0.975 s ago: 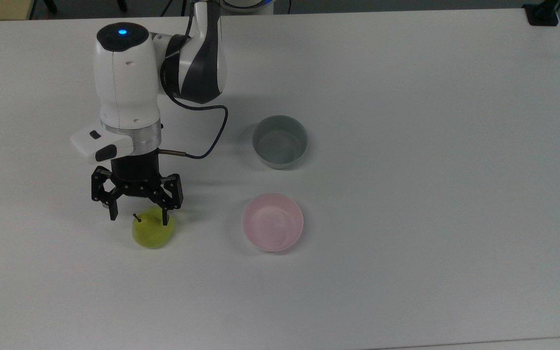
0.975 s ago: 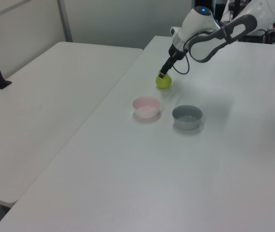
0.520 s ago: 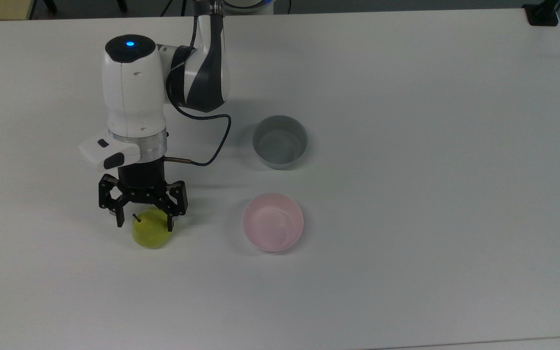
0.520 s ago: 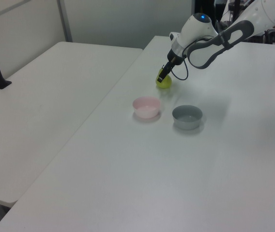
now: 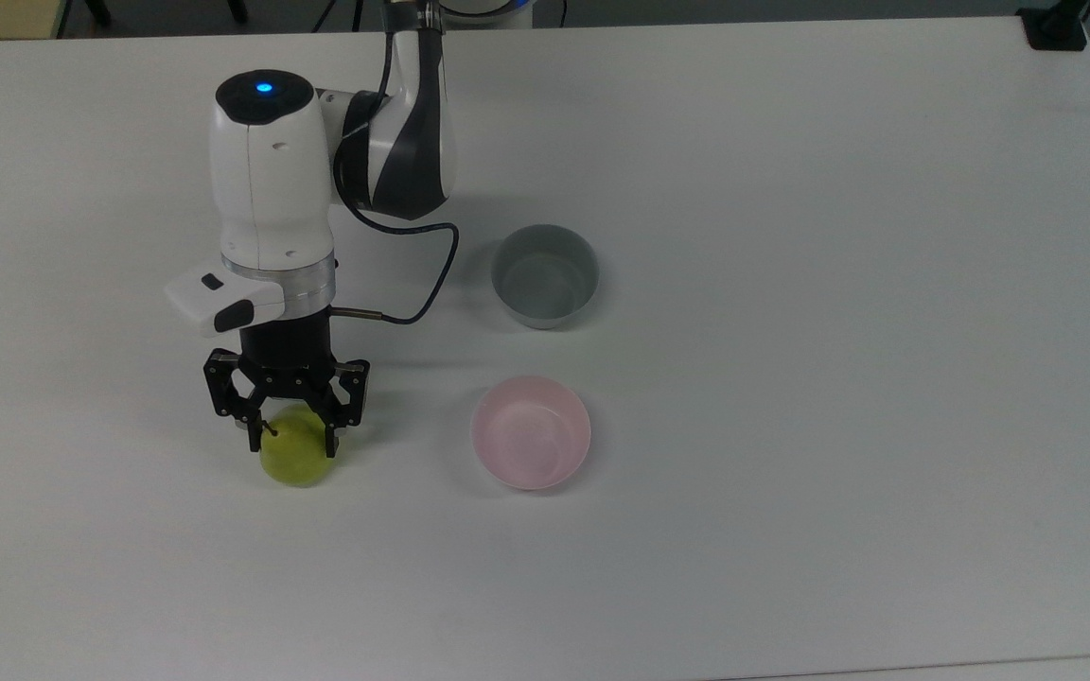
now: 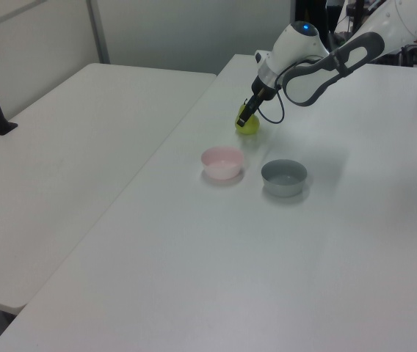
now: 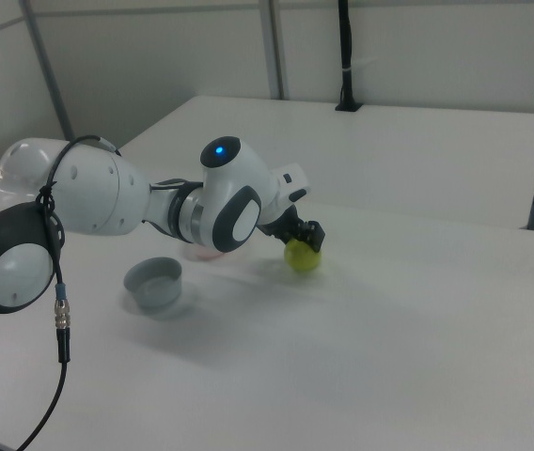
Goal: Place the pear in the bowl
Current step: 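Lift the pear and carry it over the pink bowl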
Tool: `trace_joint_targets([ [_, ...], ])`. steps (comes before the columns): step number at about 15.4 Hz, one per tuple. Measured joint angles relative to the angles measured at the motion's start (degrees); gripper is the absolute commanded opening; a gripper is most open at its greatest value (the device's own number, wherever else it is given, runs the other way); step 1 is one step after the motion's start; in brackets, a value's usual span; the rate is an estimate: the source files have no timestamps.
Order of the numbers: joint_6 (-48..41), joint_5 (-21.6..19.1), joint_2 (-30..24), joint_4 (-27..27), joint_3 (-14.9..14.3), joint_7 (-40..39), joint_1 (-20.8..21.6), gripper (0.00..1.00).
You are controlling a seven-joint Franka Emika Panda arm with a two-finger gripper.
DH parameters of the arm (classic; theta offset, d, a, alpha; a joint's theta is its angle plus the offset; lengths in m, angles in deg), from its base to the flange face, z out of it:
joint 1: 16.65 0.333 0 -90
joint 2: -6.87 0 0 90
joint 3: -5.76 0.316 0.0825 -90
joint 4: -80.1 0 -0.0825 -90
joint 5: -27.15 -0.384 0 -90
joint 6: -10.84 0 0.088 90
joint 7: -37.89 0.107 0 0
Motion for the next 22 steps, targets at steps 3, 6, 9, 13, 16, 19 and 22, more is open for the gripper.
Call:
trace_joint_targets([
  [3, 0.00, 0.00, -0.09, -0.27, 0.00, 0.00, 0.00, 0.47],
  [6, 0.01, -0.03, -0.98, -1.25, 0.00, 0.62, -0.01, 0.47],
  [9, -0.09, -0.03, -2.95, -1.45, -0.01, 1.89, -0.02, 0.47],
  [13, -4.73, -0.03, -5.76, -1.45, -0.01, 2.47, 0.01, 0.47],
  [16, -8.93, -0.03, -8.07, -1.44, 0.20, 3.50, 0.49, 0.47],
  [19, -9.67, -0.03, -9.43, -1.38, 0.38, 6.47, 2.74, 0.47],
  [22, -12.28, -0.03, -10.19, -1.33, 0.47, 9.81, 6.35, 0.47],
])
